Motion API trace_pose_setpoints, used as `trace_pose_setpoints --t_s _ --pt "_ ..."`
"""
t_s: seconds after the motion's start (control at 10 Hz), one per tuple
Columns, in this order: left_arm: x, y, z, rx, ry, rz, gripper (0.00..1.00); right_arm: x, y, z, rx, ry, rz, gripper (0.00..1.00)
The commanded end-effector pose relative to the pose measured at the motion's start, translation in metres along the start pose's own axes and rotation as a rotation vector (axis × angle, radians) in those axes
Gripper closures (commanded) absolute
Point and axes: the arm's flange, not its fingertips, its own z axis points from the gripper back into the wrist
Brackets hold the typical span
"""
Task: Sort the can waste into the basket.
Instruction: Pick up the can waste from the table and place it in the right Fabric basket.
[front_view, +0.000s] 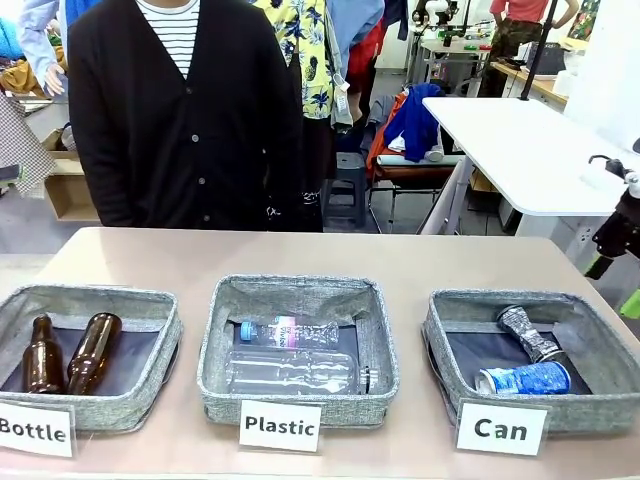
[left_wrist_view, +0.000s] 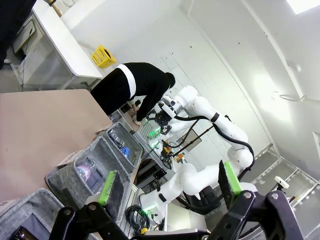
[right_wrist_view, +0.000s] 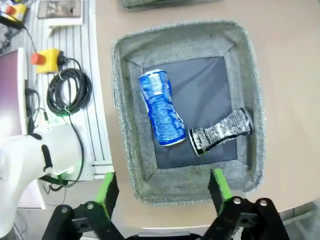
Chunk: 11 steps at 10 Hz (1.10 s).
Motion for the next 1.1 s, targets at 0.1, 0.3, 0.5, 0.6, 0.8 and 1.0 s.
trace_pose_setpoints --t_s 0.1,0.3,0.5,0.6,0.8,1.0 --pt "0.0 -0.004 0.001 -0.008 0.014 0.004 0.0 0.0 -0.015 0.002 0.015 -0.081 0.0 0.0" --pt "0.0 -0.004 0.001 -0.008 0.014 0.004 0.0 0.023 -0.034 0.007 -0.075 -0.395 -0.311 0.0" --pt "0.0 -0.004 0.001 -0.008 0.014 0.004 0.0 0.053 -0.072 0.02 0.122 -0.75 -0.64 0.0" --pt "0.0 -0.004 0.001 -0.008 0.014 0.004 0.0 0.063 -0.097 0.032 0.303 -0.969 -0.793 0.0" --pt "0.0 -0.004 0.001 -0.008 0.014 0.004 0.0 0.066 -0.142 0.032 0.586 -1.168 -0.997 0.0" --pt "0.0 -0.004 0.001 -0.008 0.014 0.004 0.0 0.074 -0.149 0.026 0.658 -1.129 -1.08 0.0"
